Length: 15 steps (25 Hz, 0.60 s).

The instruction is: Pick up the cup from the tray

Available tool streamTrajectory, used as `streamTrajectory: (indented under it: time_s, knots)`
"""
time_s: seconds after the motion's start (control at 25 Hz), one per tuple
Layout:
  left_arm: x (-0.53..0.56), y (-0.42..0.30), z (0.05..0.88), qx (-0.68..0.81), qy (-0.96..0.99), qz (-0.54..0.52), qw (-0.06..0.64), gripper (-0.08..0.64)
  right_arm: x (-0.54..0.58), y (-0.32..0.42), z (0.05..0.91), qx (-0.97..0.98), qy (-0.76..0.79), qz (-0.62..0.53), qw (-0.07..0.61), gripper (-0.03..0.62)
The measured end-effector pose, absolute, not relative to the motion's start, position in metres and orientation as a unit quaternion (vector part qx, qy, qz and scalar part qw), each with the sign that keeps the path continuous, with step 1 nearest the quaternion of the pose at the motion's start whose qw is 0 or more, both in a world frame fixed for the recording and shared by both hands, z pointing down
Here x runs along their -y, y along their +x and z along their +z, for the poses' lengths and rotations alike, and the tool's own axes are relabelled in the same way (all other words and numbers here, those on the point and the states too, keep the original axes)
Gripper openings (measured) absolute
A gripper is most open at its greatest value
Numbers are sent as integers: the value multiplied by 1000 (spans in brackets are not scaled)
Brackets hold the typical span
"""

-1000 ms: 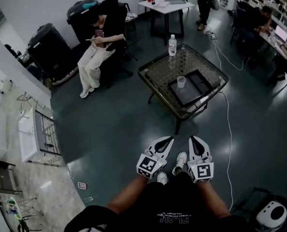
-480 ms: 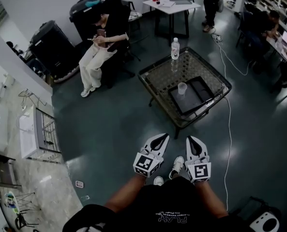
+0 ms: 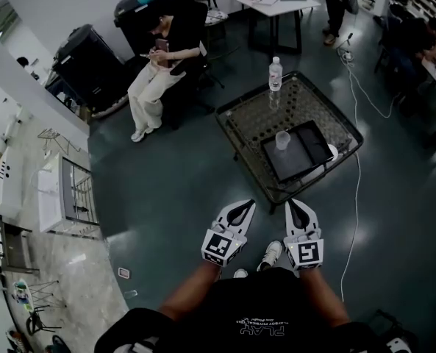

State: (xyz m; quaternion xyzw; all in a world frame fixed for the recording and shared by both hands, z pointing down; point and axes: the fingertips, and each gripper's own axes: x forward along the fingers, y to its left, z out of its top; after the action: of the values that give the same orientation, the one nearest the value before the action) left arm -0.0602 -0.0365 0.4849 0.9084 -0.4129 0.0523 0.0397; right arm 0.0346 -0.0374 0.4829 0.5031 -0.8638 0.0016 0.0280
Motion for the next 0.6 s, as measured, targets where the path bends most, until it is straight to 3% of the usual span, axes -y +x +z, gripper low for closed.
streamTrajectory:
  time_s: [0.6]
  knots:
    - [86,-14,487,420,904,63,53,11,92,66,482,875,483,22,12,9]
